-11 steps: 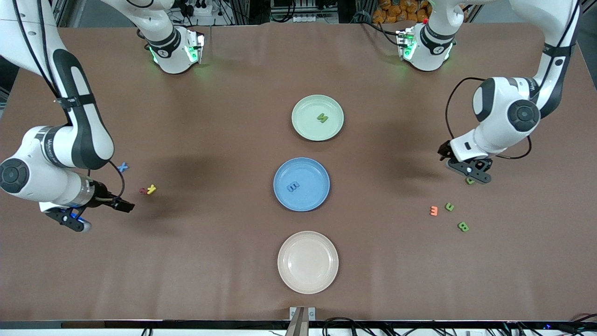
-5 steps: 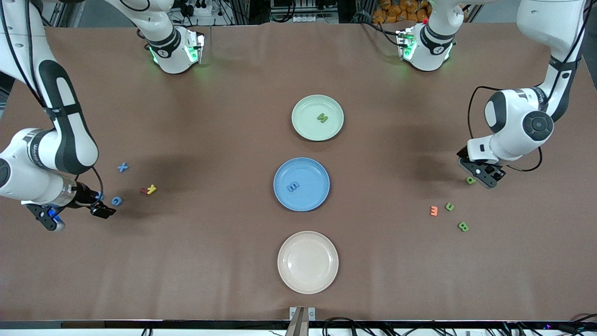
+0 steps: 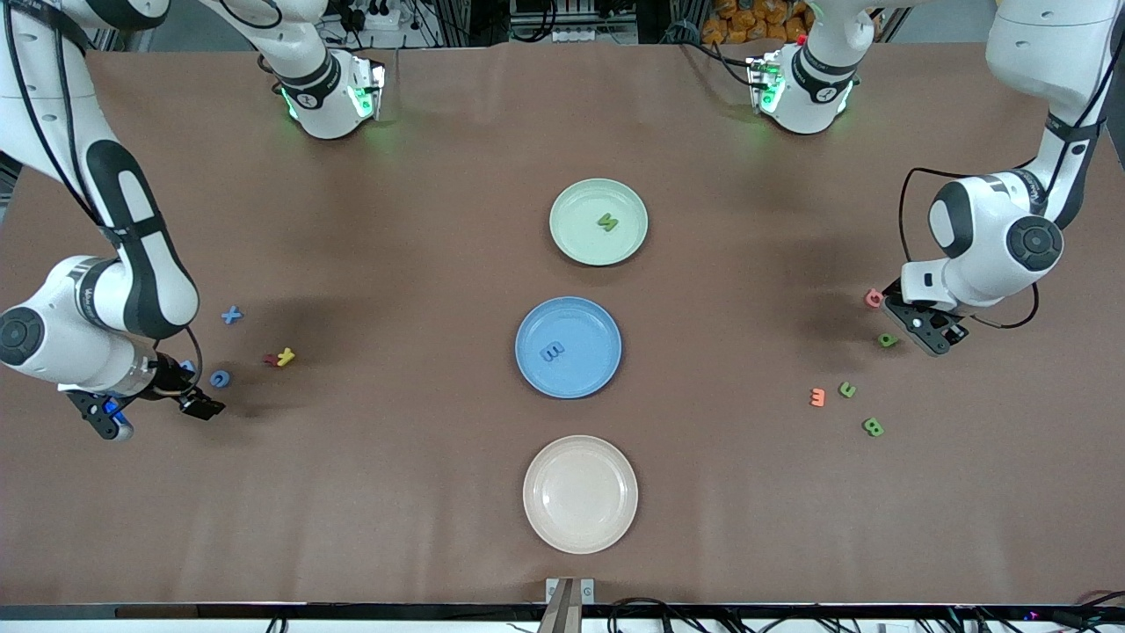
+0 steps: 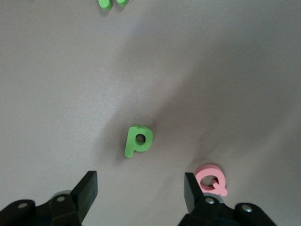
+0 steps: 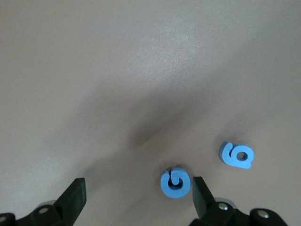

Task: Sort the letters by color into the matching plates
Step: 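Move the right gripper to the blue G while the left gripper reaches green P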

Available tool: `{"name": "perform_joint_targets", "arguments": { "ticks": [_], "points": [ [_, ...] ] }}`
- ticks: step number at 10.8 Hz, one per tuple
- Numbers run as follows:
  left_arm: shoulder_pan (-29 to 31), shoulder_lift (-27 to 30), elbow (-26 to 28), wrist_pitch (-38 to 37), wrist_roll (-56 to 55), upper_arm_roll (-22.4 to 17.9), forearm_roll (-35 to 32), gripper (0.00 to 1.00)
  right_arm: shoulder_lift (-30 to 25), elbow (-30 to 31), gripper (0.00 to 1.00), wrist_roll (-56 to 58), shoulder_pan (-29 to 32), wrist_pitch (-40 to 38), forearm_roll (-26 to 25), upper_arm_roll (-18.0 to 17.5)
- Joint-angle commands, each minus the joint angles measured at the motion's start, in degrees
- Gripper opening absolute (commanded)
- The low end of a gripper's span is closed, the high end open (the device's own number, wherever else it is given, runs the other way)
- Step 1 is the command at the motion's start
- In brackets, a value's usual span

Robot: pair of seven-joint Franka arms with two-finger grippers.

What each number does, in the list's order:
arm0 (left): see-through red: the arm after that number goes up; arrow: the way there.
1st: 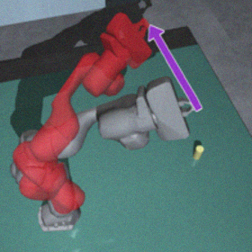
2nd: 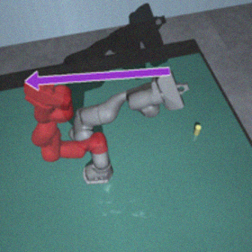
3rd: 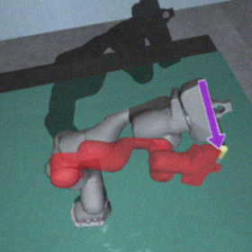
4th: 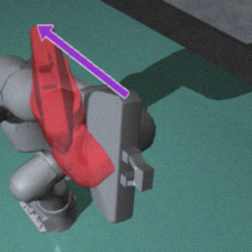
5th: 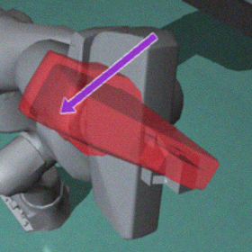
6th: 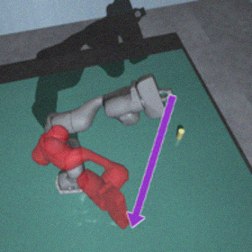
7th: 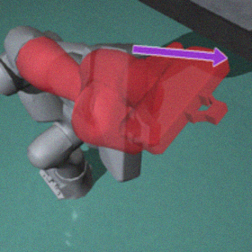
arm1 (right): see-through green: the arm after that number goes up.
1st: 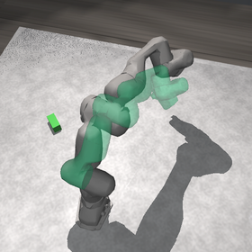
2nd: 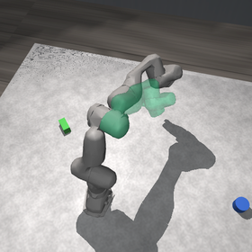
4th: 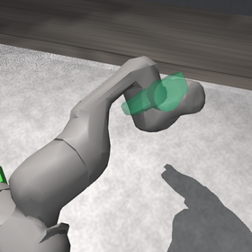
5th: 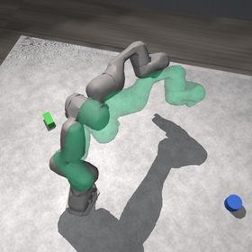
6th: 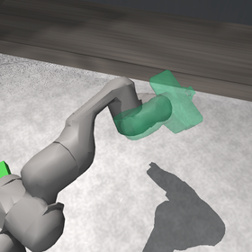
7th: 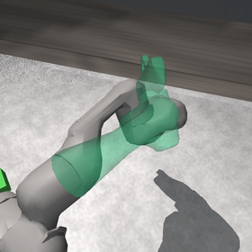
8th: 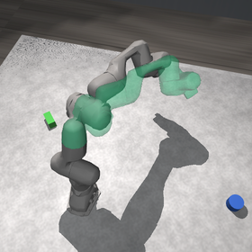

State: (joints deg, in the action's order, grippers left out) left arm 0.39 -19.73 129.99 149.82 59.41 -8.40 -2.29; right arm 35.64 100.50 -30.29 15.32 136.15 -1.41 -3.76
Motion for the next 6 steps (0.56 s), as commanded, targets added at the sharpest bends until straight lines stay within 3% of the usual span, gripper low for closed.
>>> {"name": "perform_joint_targets", "arguments": {
  "ticks": [1, 4, 6],
  "points": [
    [0.6, -2.1, -2.5, 0.5, 3.2, 0.1, 3.7, 0.81, -0.1, 4.2, 1.00, 0.4, 2.1, 5.7, -0.8, -0.6],
    [0.6, -5.7, -4.4, 0.6, 10.4, 0.1, 12.7, 0.79, -0.6, 6.3, 1.00, 2.2, 2.1, 6.9, -0.7, -0.6],
    [0.5, -5.9, -4.4, 1.7, 10.9, 0.1, 13.6, 0.76, -0.7, 7.9, 0.95, 2.3, 2.1, 8.4, -0.8, -0.6]
  ]
}}
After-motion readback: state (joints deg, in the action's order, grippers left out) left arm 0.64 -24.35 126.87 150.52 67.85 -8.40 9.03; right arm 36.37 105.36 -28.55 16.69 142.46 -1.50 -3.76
